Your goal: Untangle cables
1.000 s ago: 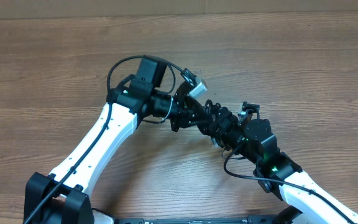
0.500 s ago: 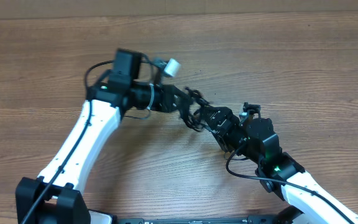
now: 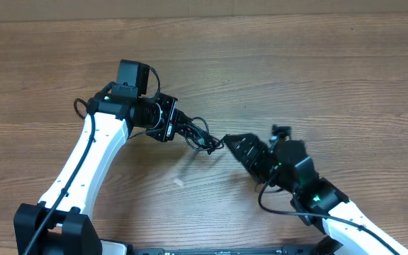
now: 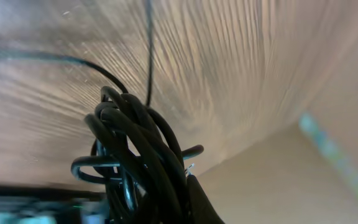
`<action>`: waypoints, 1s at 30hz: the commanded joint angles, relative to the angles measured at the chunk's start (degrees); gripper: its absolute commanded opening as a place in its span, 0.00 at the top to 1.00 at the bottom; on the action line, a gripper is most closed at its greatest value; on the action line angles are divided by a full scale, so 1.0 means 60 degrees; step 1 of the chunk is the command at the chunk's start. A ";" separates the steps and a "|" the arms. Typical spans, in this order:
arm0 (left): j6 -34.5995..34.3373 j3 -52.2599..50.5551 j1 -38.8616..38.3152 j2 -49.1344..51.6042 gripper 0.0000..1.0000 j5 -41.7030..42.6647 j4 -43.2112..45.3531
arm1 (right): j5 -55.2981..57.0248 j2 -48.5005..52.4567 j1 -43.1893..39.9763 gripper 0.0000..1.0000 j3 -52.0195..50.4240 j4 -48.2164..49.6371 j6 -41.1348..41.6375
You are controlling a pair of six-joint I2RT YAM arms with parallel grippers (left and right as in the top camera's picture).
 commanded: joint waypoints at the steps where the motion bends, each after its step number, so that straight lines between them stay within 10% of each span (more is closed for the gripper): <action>1: -0.2594 0.0098 -0.0102 -0.0306 0.95 -0.0426 0.0018 | -0.0208 -0.0080 0.0710 0.05 -0.0029 -0.0011 0.1515; 5: -0.2670 0.0098 -0.0273 -0.0306 0.96 -0.0430 0.0018 | 0.0674 0.0229 0.1676 0.35 -0.0029 0.0280 0.2594; 20: -0.2339 0.0098 -0.1869 -0.0306 0.96 -0.0776 -0.0572 | 0.2550 0.1883 0.1421 0.39 -0.0029 0.1647 0.4783; 27: -0.2313 0.0098 -0.1894 -0.0306 0.96 0.0051 -0.0408 | 0.2098 0.1971 0.1184 0.92 -0.0029 0.1177 0.4754; 30: -0.2313 0.0098 -0.1883 -0.0306 0.96 0.0157 0.0189 | 0.1574 0.2007 0.1282 0.96 -0.0029 0.1075 0.3770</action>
